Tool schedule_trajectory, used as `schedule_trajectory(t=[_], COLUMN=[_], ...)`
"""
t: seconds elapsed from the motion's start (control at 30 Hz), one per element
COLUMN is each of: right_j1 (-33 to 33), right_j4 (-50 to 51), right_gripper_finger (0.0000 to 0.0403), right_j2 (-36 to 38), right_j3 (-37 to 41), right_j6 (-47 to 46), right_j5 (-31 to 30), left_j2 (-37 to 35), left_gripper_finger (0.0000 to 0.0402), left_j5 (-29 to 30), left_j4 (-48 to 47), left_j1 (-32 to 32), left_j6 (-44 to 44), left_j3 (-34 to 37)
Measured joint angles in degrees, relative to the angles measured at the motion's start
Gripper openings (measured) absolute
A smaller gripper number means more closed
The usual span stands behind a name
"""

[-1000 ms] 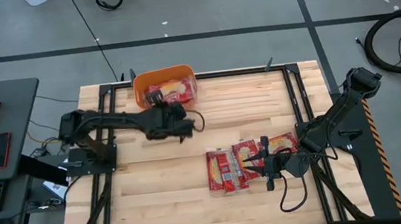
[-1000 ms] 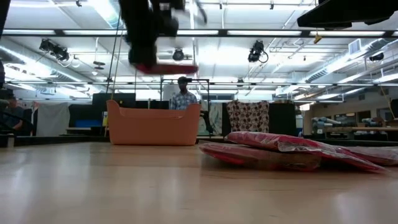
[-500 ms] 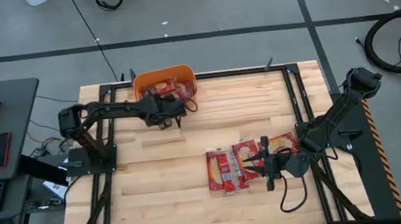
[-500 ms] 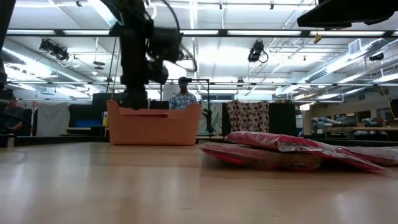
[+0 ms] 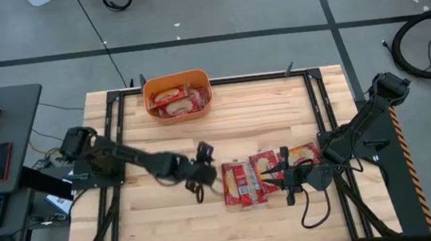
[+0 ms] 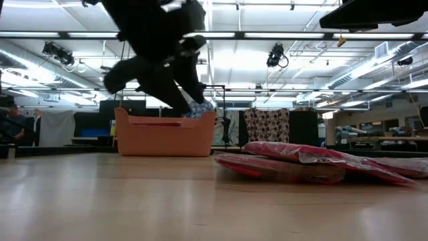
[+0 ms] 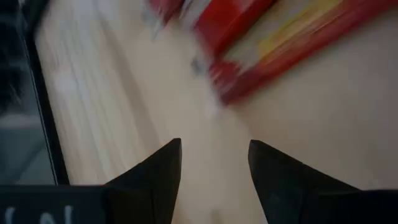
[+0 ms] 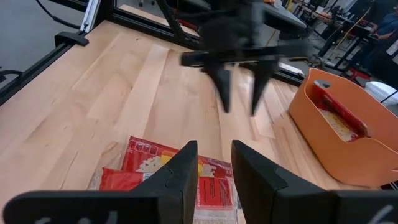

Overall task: Sort popcorn bags into baskets
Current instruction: Put the red popcorn bag into the orange bin

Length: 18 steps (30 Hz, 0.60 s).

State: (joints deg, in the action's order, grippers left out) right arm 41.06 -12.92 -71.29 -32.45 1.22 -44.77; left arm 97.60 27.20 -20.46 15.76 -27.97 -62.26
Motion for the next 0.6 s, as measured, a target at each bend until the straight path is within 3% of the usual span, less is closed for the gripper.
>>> schedule_trajectory(t=[0.1,0.23,0.4,0.6], right_j1=[0.0,-0.2,-1.1,-1.5], right_j4=[-0.3,-0.9,-1.5,-0.8], right_gripper_finger=[0.0103,0.0103,0.0103,0.0103], right_j2=[0.0,0.0,0.0,0.0], right_j3=[0.0,0.0,0.0,0.0], right_j6=[-0.1,0.1,0.4,0.3], right_j5=[0.0,0.0,0.1,1.7], left_j2=[0.4,3.4,10.7,19.6], left_gripper_finger=[0.0189,0.0189,0.0174,0.0163], left_j5=[1.6,4.7,4.5,3.6], left_j4=[5.9,10.7,12.2,8.1], left_j1=[3.5,6.1,6.3,6.2], left_j6=[-0.8,5.2,5.5,-3.9], left_j3=[2.6,1.9,-6.0,-16.0])
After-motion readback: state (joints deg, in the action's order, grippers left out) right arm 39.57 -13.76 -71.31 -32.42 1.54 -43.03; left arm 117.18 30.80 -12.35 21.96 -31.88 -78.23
